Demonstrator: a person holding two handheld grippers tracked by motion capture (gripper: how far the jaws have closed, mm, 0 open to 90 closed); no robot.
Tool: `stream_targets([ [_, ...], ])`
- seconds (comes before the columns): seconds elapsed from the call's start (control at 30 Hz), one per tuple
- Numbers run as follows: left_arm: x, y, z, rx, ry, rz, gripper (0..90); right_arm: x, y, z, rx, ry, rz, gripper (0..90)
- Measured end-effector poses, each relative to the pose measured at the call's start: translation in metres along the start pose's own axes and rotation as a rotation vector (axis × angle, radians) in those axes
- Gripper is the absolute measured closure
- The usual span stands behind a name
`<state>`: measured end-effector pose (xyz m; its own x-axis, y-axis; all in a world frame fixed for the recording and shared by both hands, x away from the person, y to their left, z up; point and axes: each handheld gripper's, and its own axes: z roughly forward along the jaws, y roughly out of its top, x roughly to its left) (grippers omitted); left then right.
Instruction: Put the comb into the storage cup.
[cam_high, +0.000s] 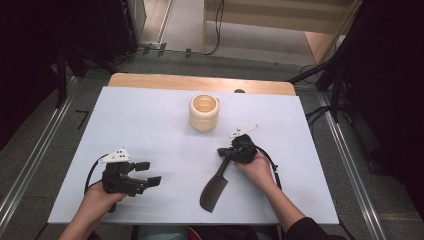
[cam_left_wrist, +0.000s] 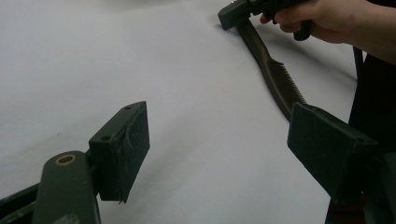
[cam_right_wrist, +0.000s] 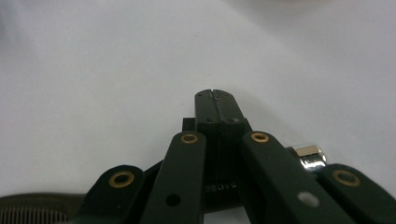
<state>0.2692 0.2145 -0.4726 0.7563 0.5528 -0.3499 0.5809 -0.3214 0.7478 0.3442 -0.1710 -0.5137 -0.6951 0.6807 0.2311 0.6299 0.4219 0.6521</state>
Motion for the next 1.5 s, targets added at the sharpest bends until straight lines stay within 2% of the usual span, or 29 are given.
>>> stream_targets([
  [0.3,0.001,0.002,0.001,-0.006,-0.004,0.003,21.9,-0.006,-0.009,-0.007,-0.019,-0.004,0.029,87.7],
  [0.8,0.001,0.004,0.003,-0.010,-0.010,0.007,22.0,-0.008,-0.018,-0.020,0.016,-0.036,0.010,87.6],
  [1.1,0.002,0.006,0.004,-0.012,-0.015,0.010,22.0,-0.009,-0.024,-0.026,0.016,-0.037,0.003,87.6],
  [1.5,0.002,0.008,0.006,-0.009,-0.017,0.016,22.0,-0.007,-0.033,-0.037,0.044,-0.040,-0.007,87.6],
])
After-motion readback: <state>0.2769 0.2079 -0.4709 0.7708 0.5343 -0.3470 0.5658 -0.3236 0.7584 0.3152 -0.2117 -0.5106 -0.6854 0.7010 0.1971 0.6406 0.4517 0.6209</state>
